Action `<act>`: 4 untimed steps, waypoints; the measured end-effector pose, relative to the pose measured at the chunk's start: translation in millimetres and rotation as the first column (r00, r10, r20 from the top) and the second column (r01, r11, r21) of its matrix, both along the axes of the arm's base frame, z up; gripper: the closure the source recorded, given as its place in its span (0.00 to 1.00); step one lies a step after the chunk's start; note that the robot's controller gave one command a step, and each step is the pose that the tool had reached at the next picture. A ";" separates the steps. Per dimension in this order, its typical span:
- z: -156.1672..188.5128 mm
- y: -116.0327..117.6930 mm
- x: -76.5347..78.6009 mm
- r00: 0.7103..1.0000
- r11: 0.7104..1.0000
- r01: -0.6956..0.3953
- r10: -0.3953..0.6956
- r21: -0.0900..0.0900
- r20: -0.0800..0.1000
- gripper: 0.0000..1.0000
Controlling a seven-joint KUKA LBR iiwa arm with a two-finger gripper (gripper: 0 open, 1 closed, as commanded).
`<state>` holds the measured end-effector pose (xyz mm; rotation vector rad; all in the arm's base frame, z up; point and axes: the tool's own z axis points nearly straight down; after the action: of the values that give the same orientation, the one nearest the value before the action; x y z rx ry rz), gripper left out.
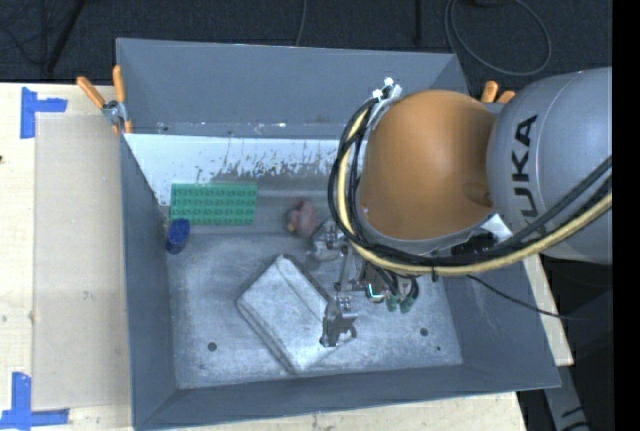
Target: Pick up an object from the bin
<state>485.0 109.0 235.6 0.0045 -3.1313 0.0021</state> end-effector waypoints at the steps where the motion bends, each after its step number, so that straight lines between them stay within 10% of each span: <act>1: -66.4 -62.1 -9.3 0.994 0.994 -0.109 0.109 -0.001 0.001 0.00; 2: -104.0 -94.0 22.7 0.982 0.982 0.187 -0.187 0.000 0.007 0.00; 3: -51.7 -92.7 5.8 0.992 0.992 0.129 -0.129 0.001 0.013 0.00; 4: -103.1 -128.3 -5.4 0.932 0.932 0.363 -0.363 -0.001 0.004 0.00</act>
Offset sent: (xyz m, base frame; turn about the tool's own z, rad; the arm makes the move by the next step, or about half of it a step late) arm -0.0079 -0.0593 -0.0627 -0.1136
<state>479.6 -19.3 132.5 -0.5749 -3.0814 0.0023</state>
